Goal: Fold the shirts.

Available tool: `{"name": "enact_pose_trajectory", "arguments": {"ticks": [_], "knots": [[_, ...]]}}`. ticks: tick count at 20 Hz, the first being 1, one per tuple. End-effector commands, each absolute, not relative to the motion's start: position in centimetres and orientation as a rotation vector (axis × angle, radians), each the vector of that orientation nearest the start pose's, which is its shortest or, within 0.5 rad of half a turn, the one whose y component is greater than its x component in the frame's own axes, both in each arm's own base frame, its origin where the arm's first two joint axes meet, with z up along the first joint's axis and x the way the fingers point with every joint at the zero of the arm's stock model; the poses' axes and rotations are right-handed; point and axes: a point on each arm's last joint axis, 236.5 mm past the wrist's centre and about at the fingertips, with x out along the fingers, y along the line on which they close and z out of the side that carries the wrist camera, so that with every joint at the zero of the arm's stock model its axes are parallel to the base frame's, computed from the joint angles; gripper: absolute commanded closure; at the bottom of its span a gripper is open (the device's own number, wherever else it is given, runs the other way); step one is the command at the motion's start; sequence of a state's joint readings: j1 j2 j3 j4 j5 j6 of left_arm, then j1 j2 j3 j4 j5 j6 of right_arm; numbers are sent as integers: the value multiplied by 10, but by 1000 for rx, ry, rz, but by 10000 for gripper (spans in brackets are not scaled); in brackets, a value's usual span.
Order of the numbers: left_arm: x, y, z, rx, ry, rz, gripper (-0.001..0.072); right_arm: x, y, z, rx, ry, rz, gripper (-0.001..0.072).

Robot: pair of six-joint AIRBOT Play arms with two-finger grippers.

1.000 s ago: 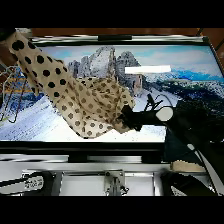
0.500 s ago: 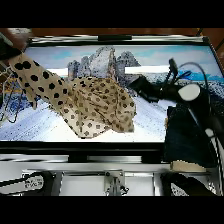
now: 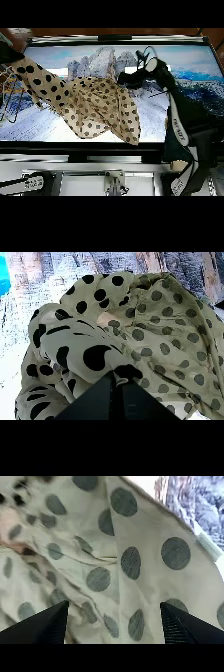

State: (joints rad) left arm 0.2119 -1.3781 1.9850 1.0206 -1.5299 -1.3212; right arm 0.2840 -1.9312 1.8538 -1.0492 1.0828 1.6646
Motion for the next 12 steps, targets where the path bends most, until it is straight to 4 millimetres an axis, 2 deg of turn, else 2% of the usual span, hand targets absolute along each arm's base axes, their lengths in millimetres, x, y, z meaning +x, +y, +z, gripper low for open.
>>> {"name": "enact_pose_trajectory", "arguments": {"ticks": [1, 3, 4, 6, 8, 9, 11, 12], "knots": [[428, -35, 270, -132, 817, -410, 665, 510, 269, -65, 297, 1335, 431, 44], [426, -36, 273, -127, 809, -410, 665, 510, 270, -75, 323, 1355, 414, 50], [426, -36, 274, -126, 807, -411, 666, 512, 269, -79, 340, 1356, 390, 124], [425, -40, 275, -121, 806, -418, 665, 516, 270, -82, 381, 1353, 361, 288], [428, -44, 277, -116, 790, -426, 665, 516, 272, -81, 390, 1353, 365, 560], [430, -47, 279, -114, 779, -430, 665, 516, 272, -80, 390, 1352, 373, 647], [434, -52, 283, -106, 753, -435, 665, 524, 266, -72, 357, 1314, 386, 648], [438, -51, 286, -82, 728, -438, 665, 533, 260, -58, 352, 1274, 388, 648]]}}
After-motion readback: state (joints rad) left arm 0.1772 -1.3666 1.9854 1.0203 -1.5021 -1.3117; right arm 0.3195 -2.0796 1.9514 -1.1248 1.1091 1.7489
